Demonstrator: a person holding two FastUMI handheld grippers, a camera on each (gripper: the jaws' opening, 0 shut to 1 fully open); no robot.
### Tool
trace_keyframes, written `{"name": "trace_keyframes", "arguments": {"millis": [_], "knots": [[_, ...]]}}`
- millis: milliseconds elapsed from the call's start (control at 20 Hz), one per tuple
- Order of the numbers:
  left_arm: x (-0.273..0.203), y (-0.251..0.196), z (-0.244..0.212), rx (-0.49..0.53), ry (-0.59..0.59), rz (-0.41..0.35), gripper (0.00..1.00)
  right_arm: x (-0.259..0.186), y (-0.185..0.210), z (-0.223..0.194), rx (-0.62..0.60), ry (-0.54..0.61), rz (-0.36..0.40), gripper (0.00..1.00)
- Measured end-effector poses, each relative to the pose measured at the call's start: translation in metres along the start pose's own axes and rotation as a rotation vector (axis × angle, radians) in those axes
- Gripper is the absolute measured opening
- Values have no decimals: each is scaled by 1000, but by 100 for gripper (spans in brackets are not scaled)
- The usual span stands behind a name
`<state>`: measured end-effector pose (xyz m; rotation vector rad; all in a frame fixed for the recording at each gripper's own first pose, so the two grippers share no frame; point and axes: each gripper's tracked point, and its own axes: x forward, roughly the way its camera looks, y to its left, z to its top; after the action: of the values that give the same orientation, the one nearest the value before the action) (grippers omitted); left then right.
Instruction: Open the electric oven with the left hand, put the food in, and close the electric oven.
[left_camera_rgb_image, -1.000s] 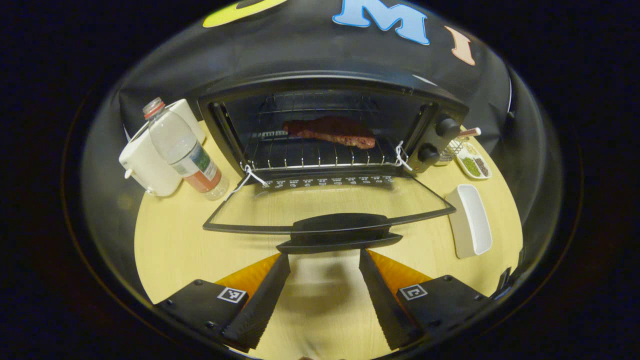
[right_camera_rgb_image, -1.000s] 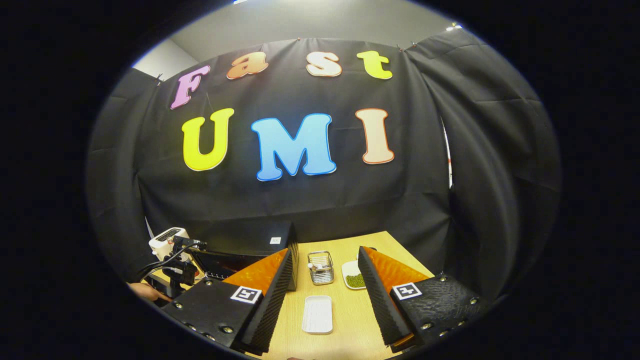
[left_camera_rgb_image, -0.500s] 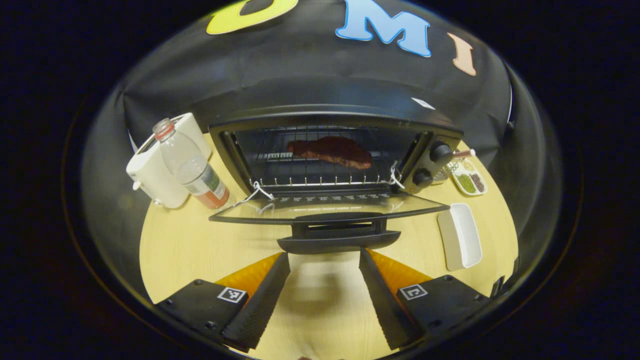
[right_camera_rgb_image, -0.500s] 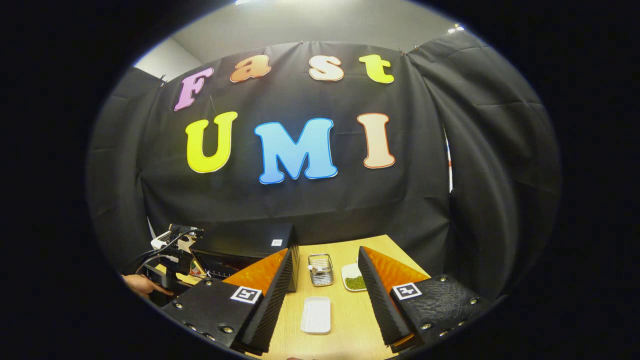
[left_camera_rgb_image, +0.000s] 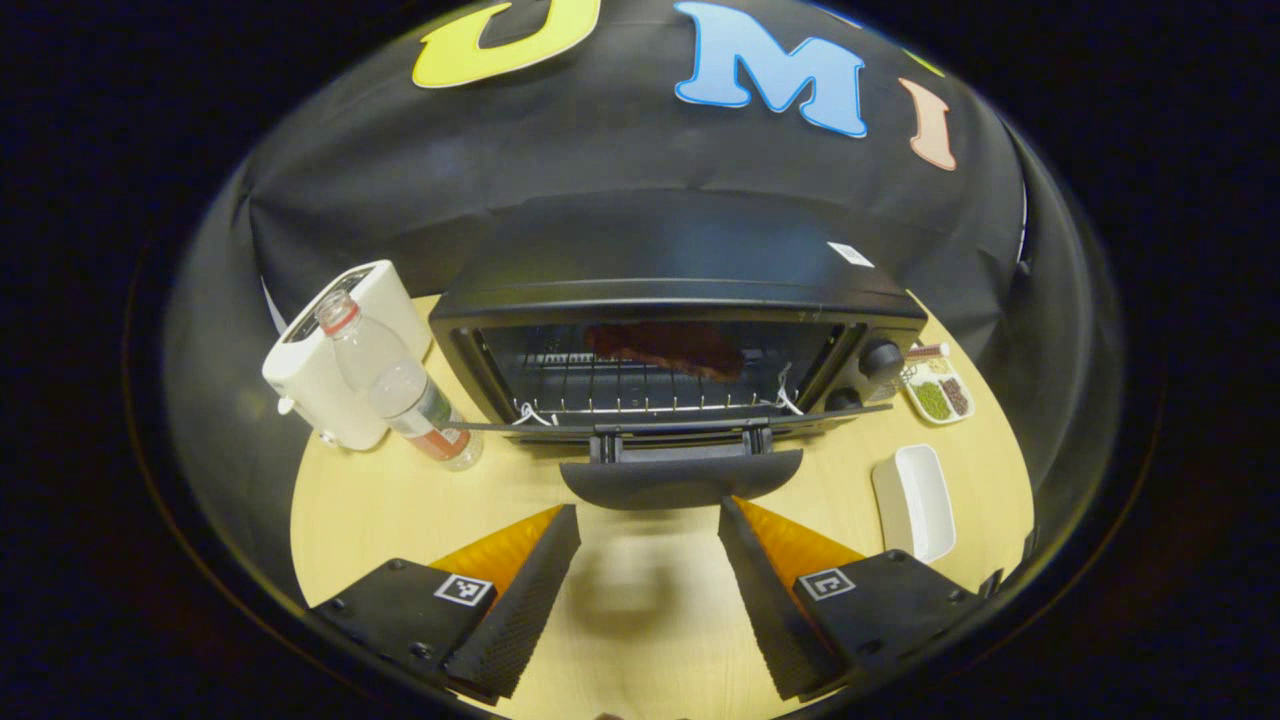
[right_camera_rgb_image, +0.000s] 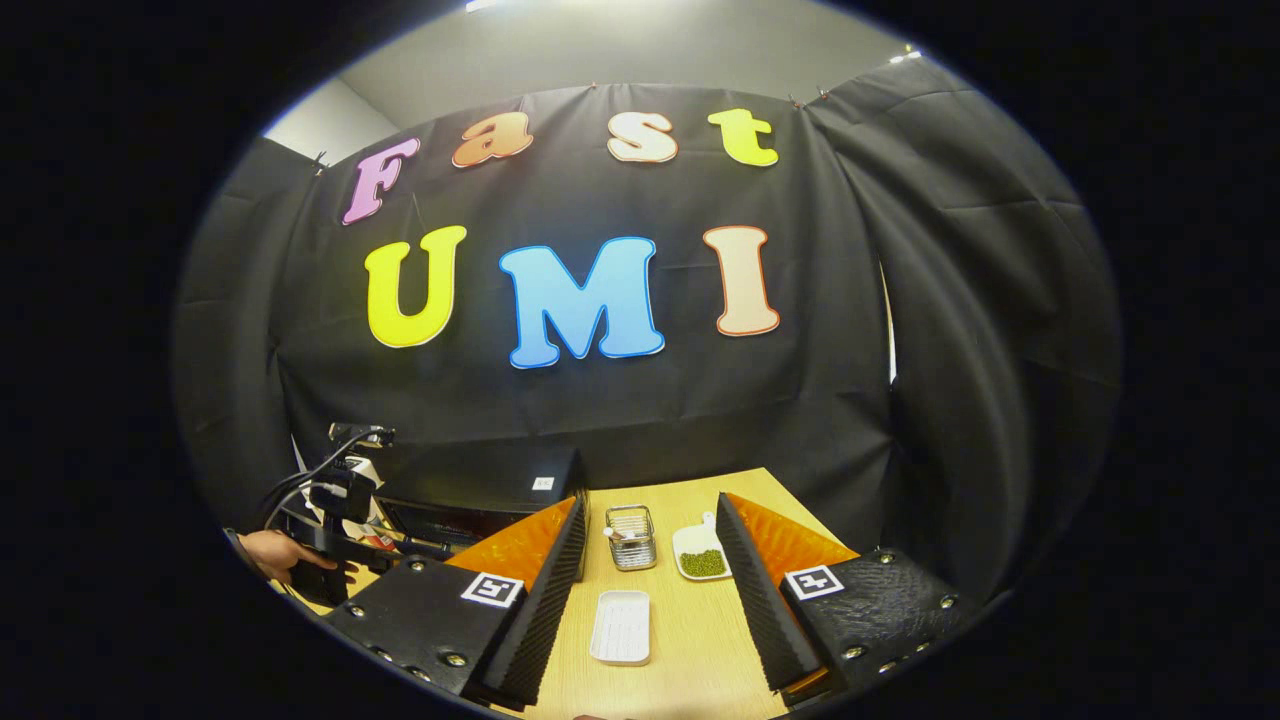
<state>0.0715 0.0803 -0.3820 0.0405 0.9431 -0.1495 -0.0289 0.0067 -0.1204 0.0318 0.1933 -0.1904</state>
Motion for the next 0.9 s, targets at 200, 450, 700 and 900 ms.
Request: {"name": "trace_keyframes", "arguments": {"millis": [200, 450, 700, 900], "knots": [[-3, -3, 19, -21, -44, -4, 99, 0, -6, 2, -7, -6, -7, 80], [-52, -21, 55, -50, -200, -42, 99, 9, -5, 11, -14, -20, 7, 80], [-151, -42, 111, -105, -496, -55, 95, 16, -4, 56, -40, -98, 50, 80], [-247, -63, 137, -84, -723, -41, 98, 9, 2, 103, -19, -190, 65, 81]]}}
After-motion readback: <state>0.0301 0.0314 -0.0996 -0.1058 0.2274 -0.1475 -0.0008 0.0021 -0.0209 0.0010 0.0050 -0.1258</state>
